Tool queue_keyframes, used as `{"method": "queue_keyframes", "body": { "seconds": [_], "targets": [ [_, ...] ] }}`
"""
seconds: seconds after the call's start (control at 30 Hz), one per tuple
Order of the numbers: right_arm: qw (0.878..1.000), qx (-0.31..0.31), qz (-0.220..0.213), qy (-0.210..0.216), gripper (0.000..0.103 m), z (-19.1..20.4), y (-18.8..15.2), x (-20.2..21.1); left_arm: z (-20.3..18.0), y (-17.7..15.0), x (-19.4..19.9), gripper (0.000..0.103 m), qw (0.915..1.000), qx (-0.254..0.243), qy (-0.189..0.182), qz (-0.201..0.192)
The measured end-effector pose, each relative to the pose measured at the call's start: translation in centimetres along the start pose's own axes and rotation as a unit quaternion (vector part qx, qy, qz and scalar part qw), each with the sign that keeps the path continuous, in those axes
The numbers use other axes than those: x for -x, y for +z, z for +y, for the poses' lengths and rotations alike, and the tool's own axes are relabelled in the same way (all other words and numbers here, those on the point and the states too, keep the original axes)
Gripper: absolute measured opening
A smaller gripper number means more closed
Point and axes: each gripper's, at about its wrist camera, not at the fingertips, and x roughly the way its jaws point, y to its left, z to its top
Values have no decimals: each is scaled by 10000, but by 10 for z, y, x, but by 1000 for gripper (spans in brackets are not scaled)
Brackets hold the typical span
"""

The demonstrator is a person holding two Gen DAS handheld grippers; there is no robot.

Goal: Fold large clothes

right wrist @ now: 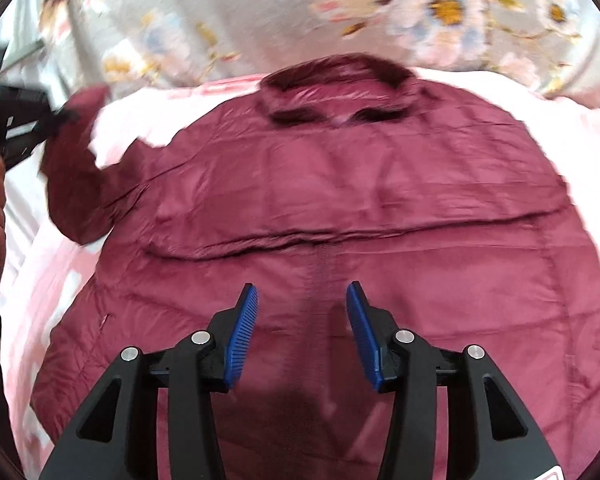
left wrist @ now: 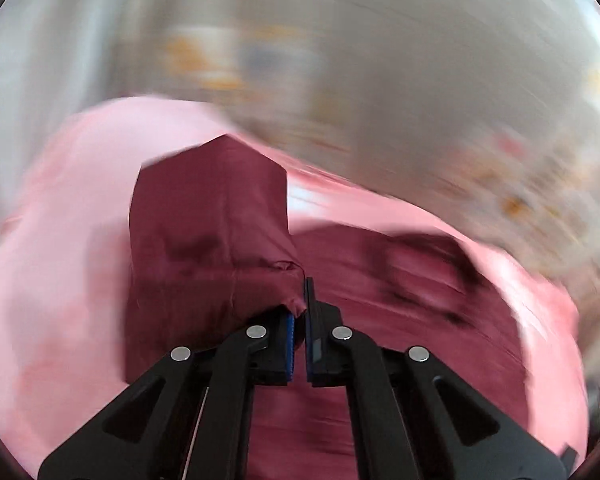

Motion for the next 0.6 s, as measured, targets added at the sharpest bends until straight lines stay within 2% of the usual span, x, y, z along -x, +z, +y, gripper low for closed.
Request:
{"method": "queue_keyframes", "body": {
  "seconds": [0.1,0.17,0.2,0.23,0.37,0.43,0.5,0.6],
  "targets": [
    [9991,-249,-67,-336,51,-31,-1,13,-84,-36,-24,6,9941,-532,-762,563],
    [9976,-462,-85,-518,52,-53,-5,20,-121,-67,-42,28,9870,-668,-1051,1018],
    [9967,-552,-81,-597,53,-63,-7,22,-132,-81,-50,55,9839,-655,-1132,1216],
    [9956,-634,-75,-682,53,-73,-9,24,-139,-97,-57,71,9816,-562,-1151,1415],
    [9930,-778,-82,-880,56,-101,-12,31,-129,-113,-58,75,9785,-164,-1282,1610],
    [9934,-731,-145,-872,58,-102,-9,33,-104,-108,-46,75,9808,96,-1225,1512],
    [9949,-626,-248,-757,59,-97,3,30,-79,-104,-33,75,9851,350,-1046,1317],
    [9972,-506,-328,-445,63,-83,25,21,-25,-86,-24,75,9891,836,-539,1089]
  ]
}}
